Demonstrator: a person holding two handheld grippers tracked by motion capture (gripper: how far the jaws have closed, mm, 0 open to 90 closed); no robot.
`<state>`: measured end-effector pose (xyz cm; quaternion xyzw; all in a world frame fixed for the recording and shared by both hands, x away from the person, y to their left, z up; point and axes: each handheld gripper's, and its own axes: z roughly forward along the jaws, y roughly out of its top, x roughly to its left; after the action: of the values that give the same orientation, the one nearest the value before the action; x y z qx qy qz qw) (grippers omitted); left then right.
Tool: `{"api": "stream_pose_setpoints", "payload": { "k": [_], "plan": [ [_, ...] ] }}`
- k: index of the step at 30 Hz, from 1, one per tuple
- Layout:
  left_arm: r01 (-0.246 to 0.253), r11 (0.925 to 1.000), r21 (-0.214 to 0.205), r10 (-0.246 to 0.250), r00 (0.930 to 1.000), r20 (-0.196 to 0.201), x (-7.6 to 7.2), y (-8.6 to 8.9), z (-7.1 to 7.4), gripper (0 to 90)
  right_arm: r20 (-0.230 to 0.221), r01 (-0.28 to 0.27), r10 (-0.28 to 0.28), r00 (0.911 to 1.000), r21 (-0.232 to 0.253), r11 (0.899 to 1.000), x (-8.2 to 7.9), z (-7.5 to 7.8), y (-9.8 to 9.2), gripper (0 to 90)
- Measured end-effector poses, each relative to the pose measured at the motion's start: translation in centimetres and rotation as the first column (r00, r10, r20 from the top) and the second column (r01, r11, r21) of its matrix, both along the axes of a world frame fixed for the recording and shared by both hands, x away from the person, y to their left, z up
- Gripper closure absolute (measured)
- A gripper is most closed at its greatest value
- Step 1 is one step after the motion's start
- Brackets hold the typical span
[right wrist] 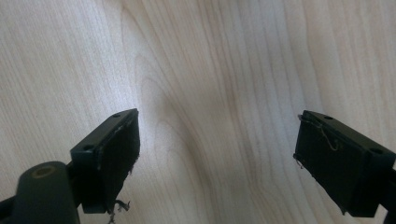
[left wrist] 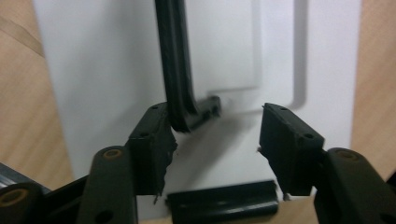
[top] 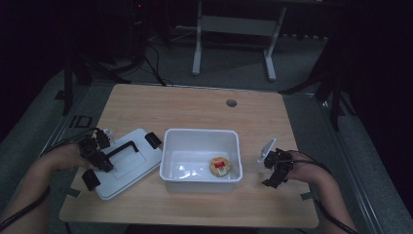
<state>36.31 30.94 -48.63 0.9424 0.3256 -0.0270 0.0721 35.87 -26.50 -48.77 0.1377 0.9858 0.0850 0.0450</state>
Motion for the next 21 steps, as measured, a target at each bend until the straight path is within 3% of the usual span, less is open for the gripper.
{"api": "stream_pose_setpoints", "payload": {
  "k": [5,6,9,16,21],
  "plan": [
    [0.011,0.9984,0.055,-0.011,0.9999,-0.009,0.5,-0.7,-0.3,58.3,0.001,0.001,-0.001,1.0,0.008,1.0,-0.1,0.0,-0.1,13.8],
    [0.014,0.9966,0.081,-0.015,0.9999,0.006,0.6,-0.8,-0.4,61.8,0.002,0.002,-0.002,1.0,0.008,1.0,0.0,0.0,-0.1,13.9],
    [0.02,0.9941,0.107,-0.019,0.9998,-0.012,0.7,-1.1,-0.6,67.4,-0.001,0.004,-0.004,1.0,0.005,1.0,0.0,0.0,-0.2,14.0],
    [0.022,0.9929,0.117,-0.014,0.9973,-0.072,0.8,-1.8,-0.7,81.9,-0.002,0.005,-0.005,1.0,0.01,1.0,-0.1,-0.1,-0.3,14.2],
    [0.008,0.9929,0.119,0.001,0.9969,-0.079,1.0,-1.8,-0.7,82.7,-0.01,0.007,-0.006,0.9999,0.006,1.0,-0.1,-0.3,-0.3,14.2]
  ]
}}
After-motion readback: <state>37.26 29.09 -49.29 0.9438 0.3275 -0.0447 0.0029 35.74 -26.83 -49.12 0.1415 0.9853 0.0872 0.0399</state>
